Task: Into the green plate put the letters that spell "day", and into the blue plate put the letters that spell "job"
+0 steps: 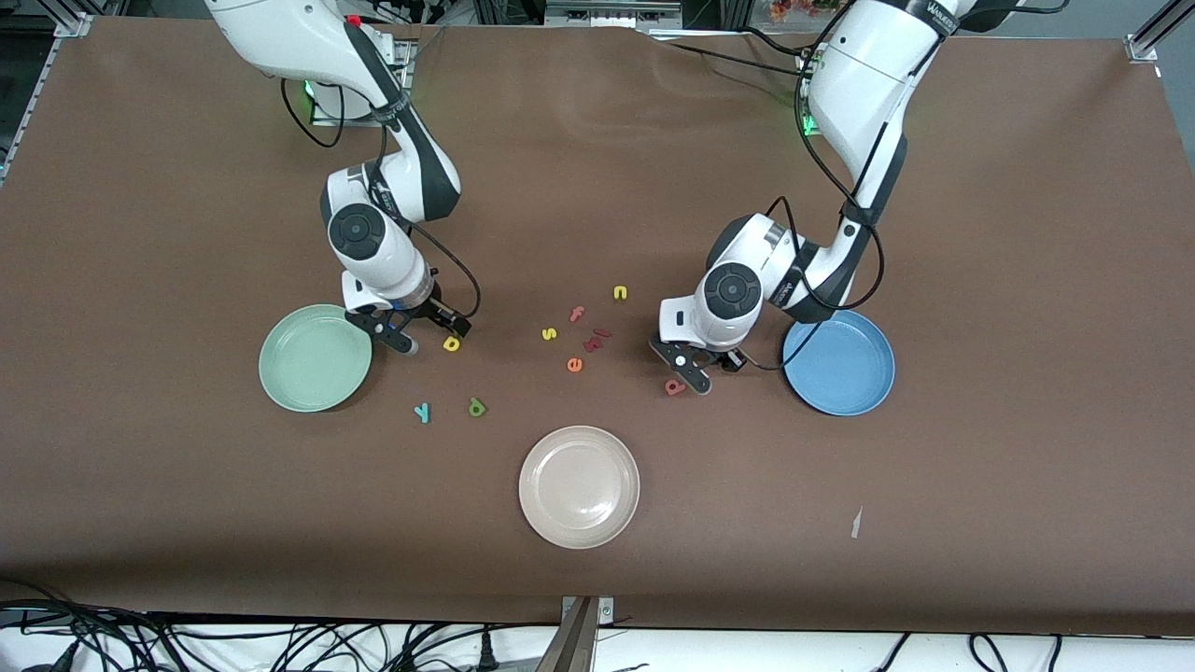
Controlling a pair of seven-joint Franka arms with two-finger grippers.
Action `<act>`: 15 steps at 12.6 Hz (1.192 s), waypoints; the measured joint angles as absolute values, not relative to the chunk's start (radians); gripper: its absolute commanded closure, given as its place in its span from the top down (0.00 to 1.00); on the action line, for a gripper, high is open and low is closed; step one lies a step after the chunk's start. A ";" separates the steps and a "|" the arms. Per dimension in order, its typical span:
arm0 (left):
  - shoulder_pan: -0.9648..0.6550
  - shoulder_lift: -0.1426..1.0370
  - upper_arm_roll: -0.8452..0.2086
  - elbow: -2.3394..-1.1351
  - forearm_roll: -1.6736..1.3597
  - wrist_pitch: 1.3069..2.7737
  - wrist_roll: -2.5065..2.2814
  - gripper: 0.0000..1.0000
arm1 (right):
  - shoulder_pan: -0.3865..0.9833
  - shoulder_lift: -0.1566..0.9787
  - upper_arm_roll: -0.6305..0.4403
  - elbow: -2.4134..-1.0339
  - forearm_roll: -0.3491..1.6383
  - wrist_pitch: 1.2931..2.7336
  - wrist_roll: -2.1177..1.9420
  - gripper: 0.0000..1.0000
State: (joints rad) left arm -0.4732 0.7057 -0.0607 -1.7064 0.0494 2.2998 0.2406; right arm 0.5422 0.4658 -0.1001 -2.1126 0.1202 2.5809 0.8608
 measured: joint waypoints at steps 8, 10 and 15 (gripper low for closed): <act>-0.401 0.621 -0.051 -1.671 0.050 2.141 0.319 0.00 | 0.524 0.548 -0.090 -2.035 0.127 2.582 0.810 0.97; -0.306 0.558 -0.050 -1.668 0.050 2.059 0.430 0.00 | 0.521 0.550 -0.090 -2.034 0.127 2.582 0.807 0.92; -0.128 0.557 -0.050 -1.688 0.050 2.021 0.750 0.00 | 0.521 0.552 -0.089 -2.030 0.128 2.581 0.807 0.54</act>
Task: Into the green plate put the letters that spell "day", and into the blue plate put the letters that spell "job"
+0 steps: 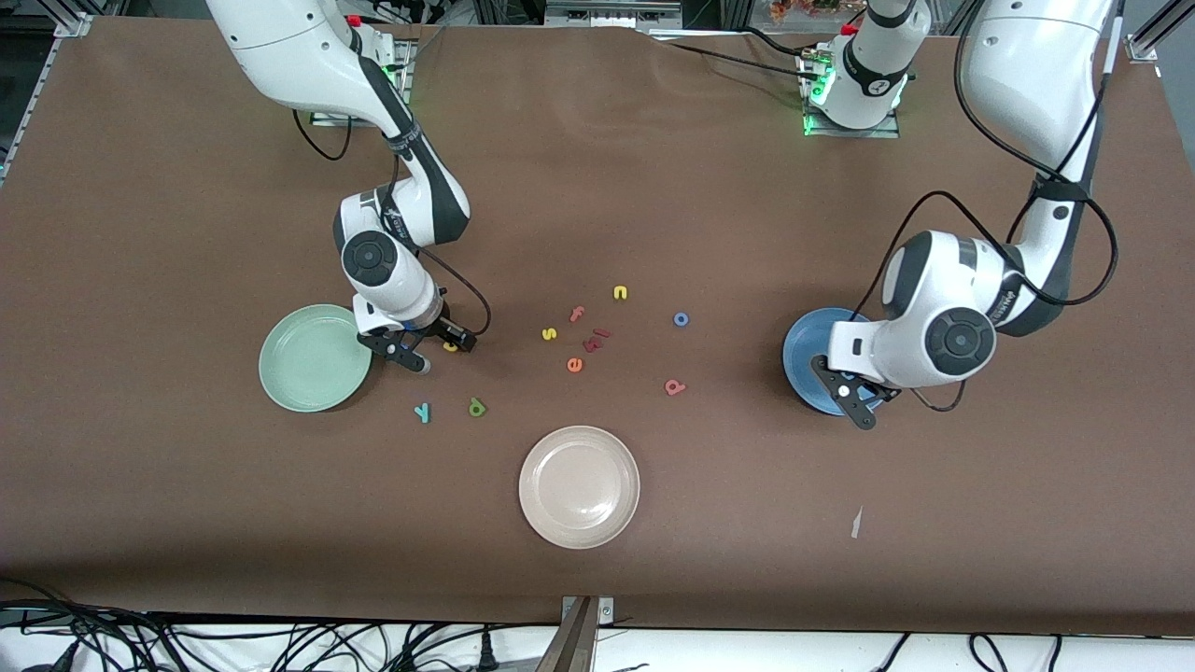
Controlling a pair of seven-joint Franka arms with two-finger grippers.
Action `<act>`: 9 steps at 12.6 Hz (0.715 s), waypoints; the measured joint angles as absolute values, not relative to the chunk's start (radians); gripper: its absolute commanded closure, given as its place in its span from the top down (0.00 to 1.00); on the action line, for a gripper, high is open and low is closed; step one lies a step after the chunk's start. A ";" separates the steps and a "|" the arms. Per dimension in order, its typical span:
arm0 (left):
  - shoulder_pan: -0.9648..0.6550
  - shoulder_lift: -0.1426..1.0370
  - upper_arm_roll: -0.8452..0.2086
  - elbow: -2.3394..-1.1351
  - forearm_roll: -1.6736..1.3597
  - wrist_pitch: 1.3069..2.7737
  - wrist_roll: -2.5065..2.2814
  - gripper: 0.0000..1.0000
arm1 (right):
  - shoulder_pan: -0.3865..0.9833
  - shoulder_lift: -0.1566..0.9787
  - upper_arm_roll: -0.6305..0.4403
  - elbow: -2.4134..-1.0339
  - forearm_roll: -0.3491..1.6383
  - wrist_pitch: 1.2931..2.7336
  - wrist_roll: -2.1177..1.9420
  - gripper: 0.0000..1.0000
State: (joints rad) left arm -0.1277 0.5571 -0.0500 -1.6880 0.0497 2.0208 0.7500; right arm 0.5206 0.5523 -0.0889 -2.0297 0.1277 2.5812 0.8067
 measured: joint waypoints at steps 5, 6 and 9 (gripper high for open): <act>-0.132 0.646 -0.061 -1.704 0.050 2.091 0.777 0.20 | 0.518 0.550 -0.089 -2.015 0.173 2.580 0.806 0.11; -0.134 0.656 -0.062 -1.704 0.050 2.099 0.777 0.87 | 0.517 0.550 -0.089 -2.014 0.177 2.578 0.806 0.09; -0.134 0.663 -0.065 -1.704 0.050 2.102 0.777 1.00 | 0.517 0.551 -0.089 -2.012 0.181 2.576 0.805 0.00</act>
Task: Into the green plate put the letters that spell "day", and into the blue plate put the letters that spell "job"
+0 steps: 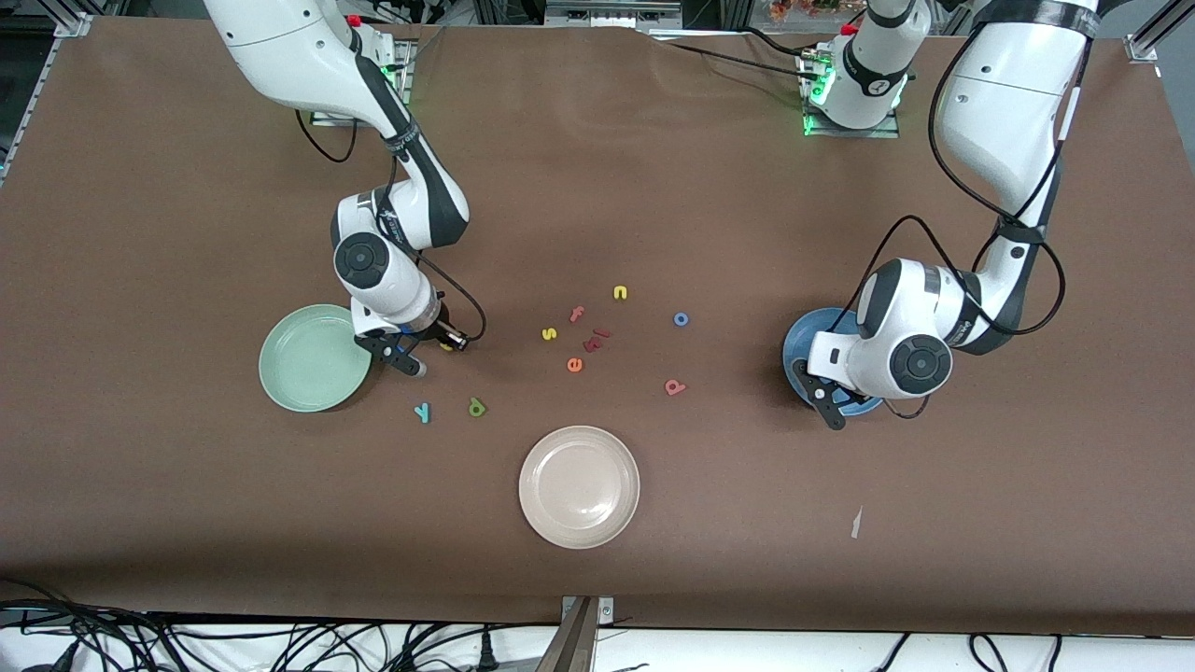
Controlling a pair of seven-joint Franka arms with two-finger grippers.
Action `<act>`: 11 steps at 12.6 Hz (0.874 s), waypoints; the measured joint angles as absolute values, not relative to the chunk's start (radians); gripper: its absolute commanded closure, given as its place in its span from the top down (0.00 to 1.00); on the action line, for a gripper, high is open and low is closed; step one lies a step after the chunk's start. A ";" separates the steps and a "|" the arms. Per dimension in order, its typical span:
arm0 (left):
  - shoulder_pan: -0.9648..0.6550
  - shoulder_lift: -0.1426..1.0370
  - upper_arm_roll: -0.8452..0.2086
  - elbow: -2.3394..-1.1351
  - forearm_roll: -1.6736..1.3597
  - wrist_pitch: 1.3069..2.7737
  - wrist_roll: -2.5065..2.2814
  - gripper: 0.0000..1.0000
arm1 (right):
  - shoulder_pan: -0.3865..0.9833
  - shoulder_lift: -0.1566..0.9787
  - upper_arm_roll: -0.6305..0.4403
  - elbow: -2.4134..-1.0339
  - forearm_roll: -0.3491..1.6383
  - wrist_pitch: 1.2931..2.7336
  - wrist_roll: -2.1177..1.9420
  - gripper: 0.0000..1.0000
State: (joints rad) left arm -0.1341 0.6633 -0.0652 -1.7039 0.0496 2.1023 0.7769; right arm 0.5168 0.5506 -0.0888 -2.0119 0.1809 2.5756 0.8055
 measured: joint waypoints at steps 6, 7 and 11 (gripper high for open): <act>-0.134 0.607 -0.130 -1.688 0.037 2.021 0.515 1.00 | 0.480 0.552 -0.102 -1.862 0.186 2.305 0.677 0.00; -0.135 0.595 -0.158 -1.688 0.037 2.007 0.425 1.00 | 0.467 0.547 -0.120 -1.844 0.187 2.256 0.594 0.00; -0.150 0.590 -0.244 -1.695 0.036 1.998 0.072 1.00 | 0.446 0.516 -0.244 -1.836 0.191 2.099 0.161 0.00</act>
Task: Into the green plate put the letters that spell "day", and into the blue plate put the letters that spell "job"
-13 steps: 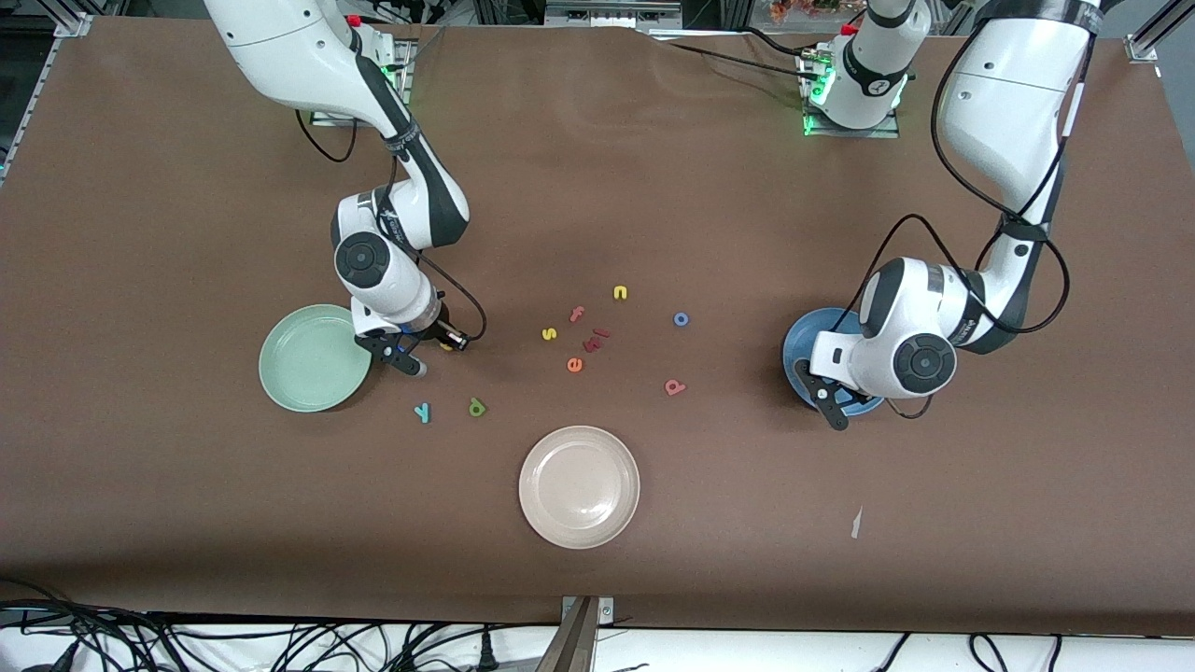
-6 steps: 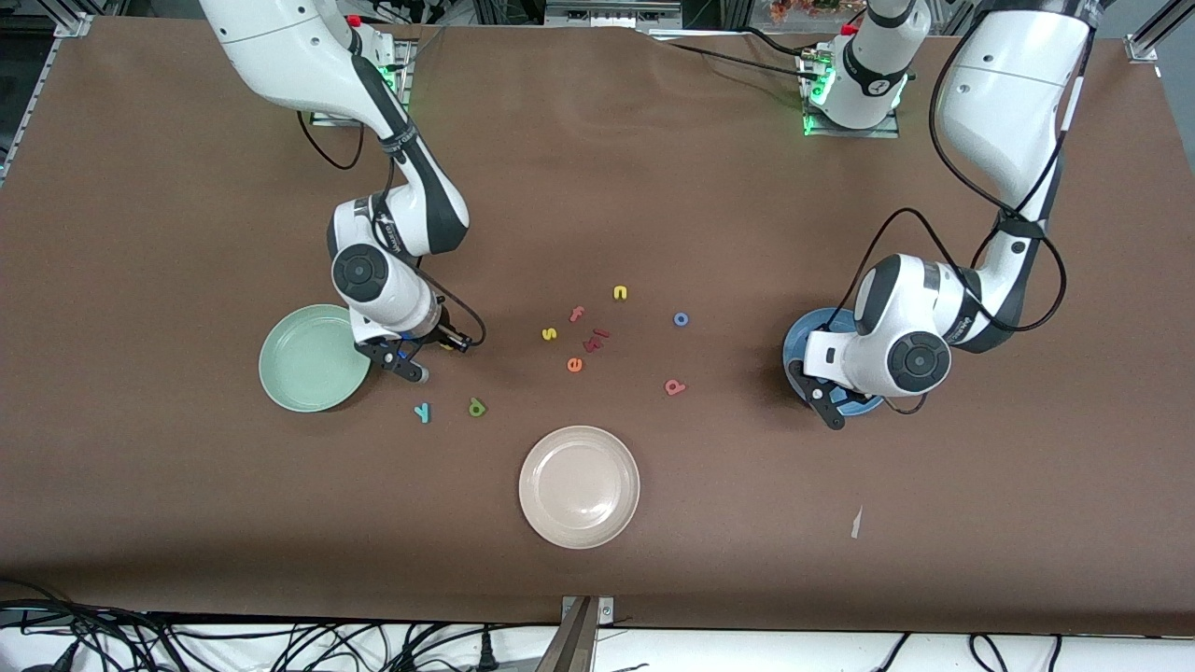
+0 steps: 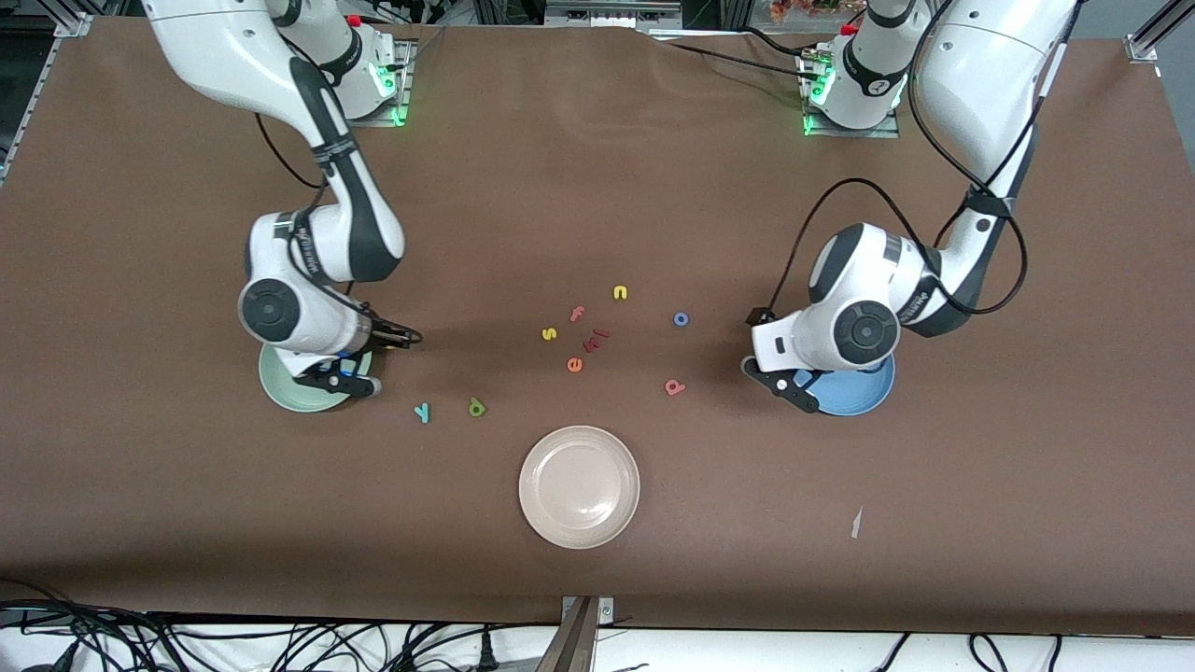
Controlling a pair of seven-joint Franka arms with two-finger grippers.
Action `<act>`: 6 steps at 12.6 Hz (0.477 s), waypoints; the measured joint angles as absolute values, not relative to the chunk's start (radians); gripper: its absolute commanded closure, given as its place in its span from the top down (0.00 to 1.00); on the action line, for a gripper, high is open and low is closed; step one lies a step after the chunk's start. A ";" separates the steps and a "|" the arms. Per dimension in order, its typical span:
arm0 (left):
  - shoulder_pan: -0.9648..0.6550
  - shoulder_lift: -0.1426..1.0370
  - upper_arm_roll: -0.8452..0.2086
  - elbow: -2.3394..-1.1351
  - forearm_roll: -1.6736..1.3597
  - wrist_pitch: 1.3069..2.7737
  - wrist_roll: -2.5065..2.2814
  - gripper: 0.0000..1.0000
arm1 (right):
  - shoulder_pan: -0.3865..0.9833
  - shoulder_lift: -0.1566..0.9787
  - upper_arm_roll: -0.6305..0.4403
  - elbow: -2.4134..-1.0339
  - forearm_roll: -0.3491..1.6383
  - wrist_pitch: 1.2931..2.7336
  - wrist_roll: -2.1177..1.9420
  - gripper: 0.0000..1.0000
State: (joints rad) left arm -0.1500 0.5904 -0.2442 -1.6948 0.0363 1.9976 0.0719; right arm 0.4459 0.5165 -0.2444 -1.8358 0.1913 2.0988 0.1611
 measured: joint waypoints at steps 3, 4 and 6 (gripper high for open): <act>-0.235 0.601 -0.253 -1.702 0.036 2.006 -0.229 1.00 | 0.446 0.515 -0.315 -1.841 0.191 2.070 -0.062 0.00; -0.269 0.608 -0.253 -1.706 0.036 2.030 -0.337 1.00 | 0.445 0.515 -0.338 -1.845 0.191 2.068 -0.127 0.11; -0.326 0.633 -0.252 -1.720 0.036 2.107 -0.515 1.00 | 0.444 0.515 -0.370 -1.850 0.191 2.067 -0.222 1.00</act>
